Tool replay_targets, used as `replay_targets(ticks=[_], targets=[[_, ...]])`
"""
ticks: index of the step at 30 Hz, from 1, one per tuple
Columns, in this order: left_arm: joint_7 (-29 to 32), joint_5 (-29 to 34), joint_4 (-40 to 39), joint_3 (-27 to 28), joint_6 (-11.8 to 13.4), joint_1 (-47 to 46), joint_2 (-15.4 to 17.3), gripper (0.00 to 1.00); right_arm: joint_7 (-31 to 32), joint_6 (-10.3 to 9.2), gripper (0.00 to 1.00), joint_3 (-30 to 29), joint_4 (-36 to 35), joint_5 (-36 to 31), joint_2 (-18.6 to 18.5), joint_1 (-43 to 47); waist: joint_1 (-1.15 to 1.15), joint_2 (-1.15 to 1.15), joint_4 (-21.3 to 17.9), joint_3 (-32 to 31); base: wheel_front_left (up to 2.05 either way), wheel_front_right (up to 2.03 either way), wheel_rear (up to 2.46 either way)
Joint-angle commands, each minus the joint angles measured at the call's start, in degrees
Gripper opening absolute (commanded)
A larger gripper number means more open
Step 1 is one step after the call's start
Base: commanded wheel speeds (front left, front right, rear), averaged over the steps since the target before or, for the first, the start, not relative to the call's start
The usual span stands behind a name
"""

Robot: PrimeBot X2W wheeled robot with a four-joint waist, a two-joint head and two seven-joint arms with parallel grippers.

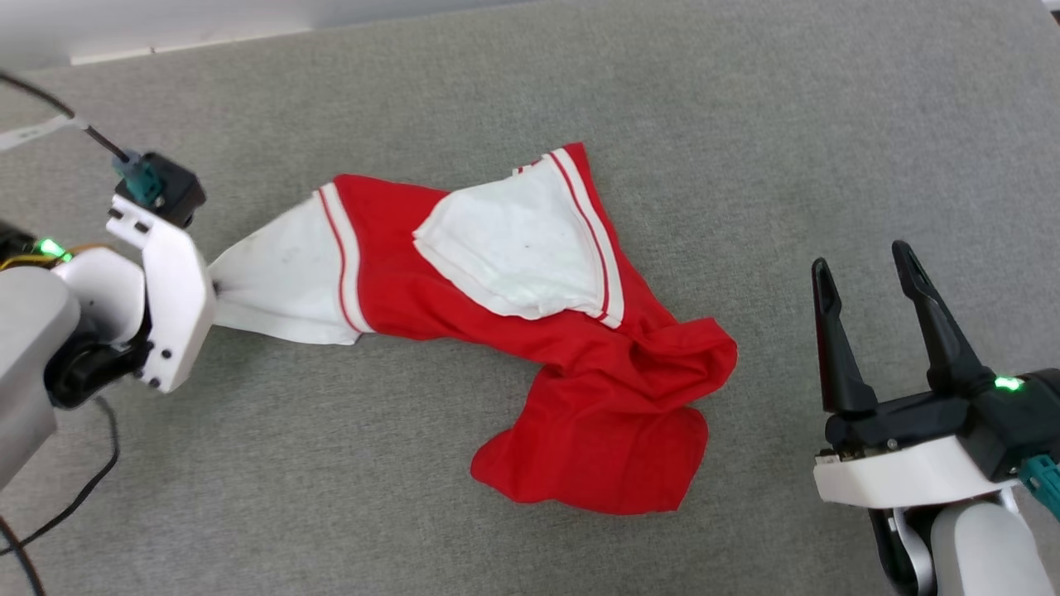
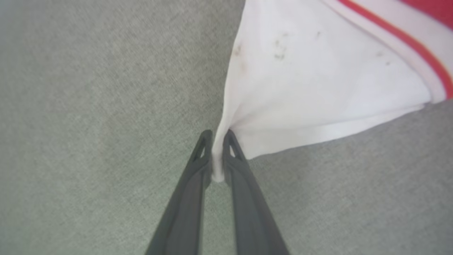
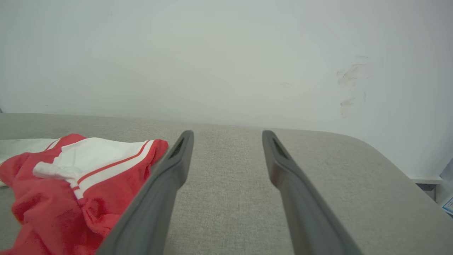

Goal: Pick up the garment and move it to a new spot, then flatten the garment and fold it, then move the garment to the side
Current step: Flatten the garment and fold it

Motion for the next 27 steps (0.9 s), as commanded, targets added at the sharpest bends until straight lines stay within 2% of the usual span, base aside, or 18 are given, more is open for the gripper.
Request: replay_targets(ticks=[1,5,9,10,11,14,18,20,21,23,27], targets=[[-3.8,1.1,-0.5,1.2,1.0,0.4,-0.6,1.0,-0.1,-0.04,1.0,-0.1,-0.4,-0.7,0.1,-1.3,0.0,0.0,0.9,-1.2,0.0,0.0,0.0],[-16.4,4.0,-2.8,3.7,4.6,2.2,-1.5,1.0,-0.1,-0.04,1.0,-0.4,-1.5,-3.4,0.1,-4.2,0.0,0.0,2.2,-3.2,0.0,0.0,0.0],[-29.1,7.0,-6.0,6.2,11.0,5.2,-1.9,1.0,-0.1,-0.04,1.0,-0.1,-2.3,-6.6,0.1,-9.0,0.0,0.0,3.6,-4.8,0.0,0.0,0.0],[-29.1,7.0,-6.0,6.2,11.0,5.2,-1.9,1.0,-0.1,-0.04,1.0,-0.1,-2.3,-6.6,0.1,-9.0,0.0,0.0,3.6,-4.8,0.0,0.0,0.0],[-34.7,7.9,-7.7,7.4,14.7,7.4,-2.1,1.0,-0.1,-0.04,1.0,0.9,-2.0,-7.7,-0.2,-11.9,0.0,0.0,4.3,-5.5,0.0,0.0,0.0],[-41.3,8.0,-10.3,9.9,20.7,11.3,-2.0,1.0,-0.1,-0.04,1.0,3.7,-0.2,-8.1,-2.7,-15.5,0.0,0.0,4.9,-6.3,0.0,0.0,0.0],[-43.9,8.9,-15.2,15.1,28.9,18.0,-2.4,1.0,-0.1,-0.04,1.0,9.4,5.0,-7.0,-7.5,-20.7,0.0,0.0,5.7,-7.5,0.0,0.0,0.0],[-44.0,11.1,-18.7,19.7,32.4,21.3,-3.3,1.0,0.0,-0.04,1.0,13.0,9.7,-5.0,-9.9,-22.9,0.0,0.0,6.1,-7.9,0.0,0.0,0.0],[-44.0,11.1,-18.7,19.7,32.4,21.3,-3.3,1.0,0.0,-0.04,1.0,13.0,9.7,-5.0,-9.9,-22.9,0.0,0.0,6.1,-7.9,0.0,0.0,0.0],[-44.0,14.2,-22.0,24.7,35.6,26.4,-4.2,1.0,2.8,-0.04,1.0,17.8,13.6,-2.2,-12.9,-26.8,0.0,0.0,6.5,-8.2,0.0,0.0,0.0],[-44.0,20.7,-27.1,33.7,39.5,35.6,-7.2,1.0,11.9,-0.05,1.0,28.9,17.1,7.2,-18.6,-33.8,0.0,0.0,7.3,-8.5,0.0,0.0,0.0]])
